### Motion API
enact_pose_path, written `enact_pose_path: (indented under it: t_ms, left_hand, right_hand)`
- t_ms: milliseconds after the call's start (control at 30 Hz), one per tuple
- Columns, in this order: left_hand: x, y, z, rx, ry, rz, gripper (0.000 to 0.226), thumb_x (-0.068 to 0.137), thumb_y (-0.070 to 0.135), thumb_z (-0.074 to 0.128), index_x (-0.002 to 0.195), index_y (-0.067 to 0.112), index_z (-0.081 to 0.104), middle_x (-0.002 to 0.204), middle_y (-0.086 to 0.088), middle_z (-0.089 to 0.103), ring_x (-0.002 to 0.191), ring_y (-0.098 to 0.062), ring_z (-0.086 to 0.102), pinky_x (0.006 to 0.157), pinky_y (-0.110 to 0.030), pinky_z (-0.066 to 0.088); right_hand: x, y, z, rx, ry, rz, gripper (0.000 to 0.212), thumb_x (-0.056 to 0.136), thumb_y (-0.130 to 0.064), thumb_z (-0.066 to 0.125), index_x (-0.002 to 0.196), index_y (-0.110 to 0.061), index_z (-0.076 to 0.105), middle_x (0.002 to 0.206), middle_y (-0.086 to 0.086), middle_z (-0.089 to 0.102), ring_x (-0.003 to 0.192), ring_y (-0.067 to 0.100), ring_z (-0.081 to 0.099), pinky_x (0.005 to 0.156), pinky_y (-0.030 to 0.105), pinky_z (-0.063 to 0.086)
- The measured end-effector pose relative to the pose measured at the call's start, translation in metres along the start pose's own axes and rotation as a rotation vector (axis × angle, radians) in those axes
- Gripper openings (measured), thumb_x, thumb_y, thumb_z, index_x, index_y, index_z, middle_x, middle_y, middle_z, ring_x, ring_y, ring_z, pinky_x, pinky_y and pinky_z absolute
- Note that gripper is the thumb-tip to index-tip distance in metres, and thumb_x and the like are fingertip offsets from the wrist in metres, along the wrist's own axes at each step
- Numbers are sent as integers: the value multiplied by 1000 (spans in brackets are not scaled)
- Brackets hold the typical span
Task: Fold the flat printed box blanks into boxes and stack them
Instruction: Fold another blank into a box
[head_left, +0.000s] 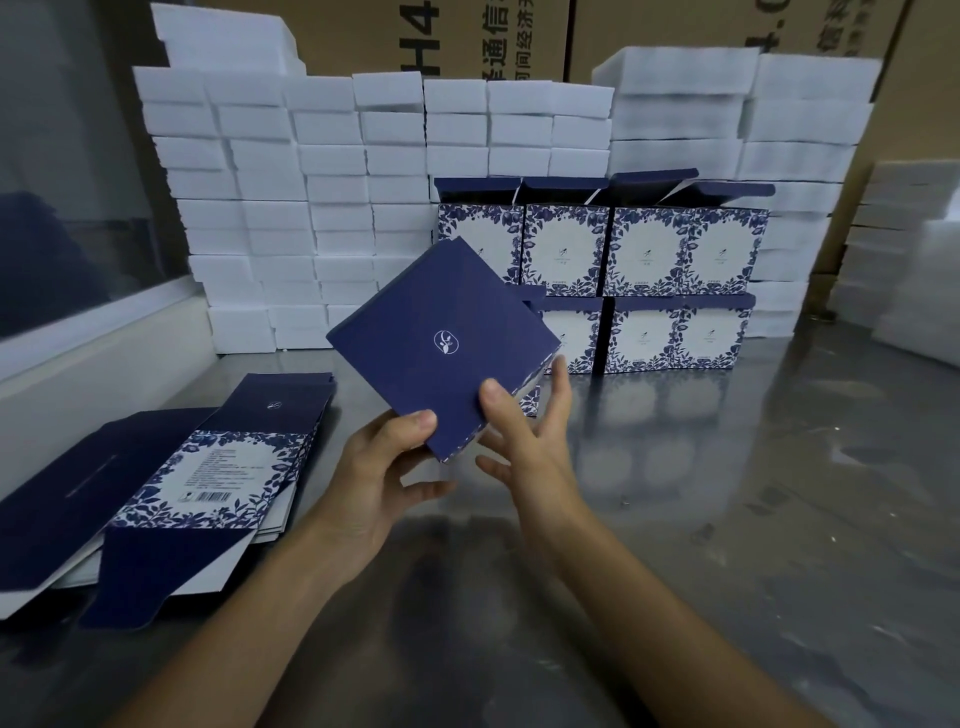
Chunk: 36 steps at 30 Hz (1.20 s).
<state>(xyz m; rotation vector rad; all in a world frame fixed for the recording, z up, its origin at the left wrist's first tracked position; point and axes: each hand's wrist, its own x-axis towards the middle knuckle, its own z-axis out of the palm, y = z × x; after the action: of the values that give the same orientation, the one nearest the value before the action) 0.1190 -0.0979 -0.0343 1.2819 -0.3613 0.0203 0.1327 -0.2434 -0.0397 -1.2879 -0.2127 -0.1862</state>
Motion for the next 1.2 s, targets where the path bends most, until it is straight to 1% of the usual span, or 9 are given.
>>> enact_pose_path:
  t_ms: [167,367,500,667,800,933,1033,1100,1200]
  left_hand:
    - [0,0,-3,40,-27,4,39,64,48,70,102,41,72,112,1,71,98,-12,68,72,-37,57]
    - [2,-2,-10,20,-11,-20,37,60,45,71,96,36,76,104,2,73,90,-12,69,69,-36,59]
    - [4,-4,-9,24,-14,-15,40,60,44,72,98,33,75,105,2,72,89,-10,69,68,-36,58]
    - [5,-3,-11,8,-4,-2,36,60,43,72,95,36,75,103,3,73,89,-11,69,67,-35,58]
    - [6,-1,-15,-39,2,25,35,65,42,68,99,38,75,108,5,73,93,-14,69,76,-46,60]
    - [6,-1,-12,-105,22,8,30,72,38,67,100,34,77,108,0,73,95,-21,70,81,-52,59]
    - [7,-1,-12,-156,92,5,27,81,37,60,102,32,77,109,-2,74,96,-20,71,77,-51,59]
    - [8,0,-14,-200,184,-11,33,80,34,66,111,22,72,111,-7,73,99,-24,70,75,-51,59]
    - [12,0,-18,-247,368,11,38,76,26,74,108,12,59,105,-10,72,102,-31,68,74,-49,59]
  right_hand:
    - [6,-1,-13,-33,-55,12,95,56,-65,80,138,-52,33,128,-7,66,112,13,68,88,34,52]
    - [9,-4,-16,42,83,105,90,53,-74,70,127,-28,50,120,-1,67,107,17,70,87,37,55]
    - [12,-10,-23,159,122,163,67,65,-61,65,119,-22,58,117,9,65,103,26,68,83,35,55]
    - [10,-14,-22,117,102,167,89,61,-66,76,131,-14,55,115,7,65,113,30,66,90,40,54]
    - [14,-17,-26,178,152,199,87,55,-80,62,112,-14,66,106,2,70,107,23,69,86,36,54]
    - [19,-12,-33,244,187,169,47,90,-37,70,127,-9,61,96,-2,72,94,19,70,81,34,54]
    - [17,-14,-36,252,169,156,49,91,-24,71,136,-13,56,110,6,72,98,24,71,74,34,57]
    - [16,-15,-35,227,161,109,51,90,-18,72,138,-12,54,120,12,67,101,26,72,73,36,60]
    - [12,-14,-29,113,123,-13,63,89,-8,73,145,-19,46,105,12,63,92,20,71,76,41,63]
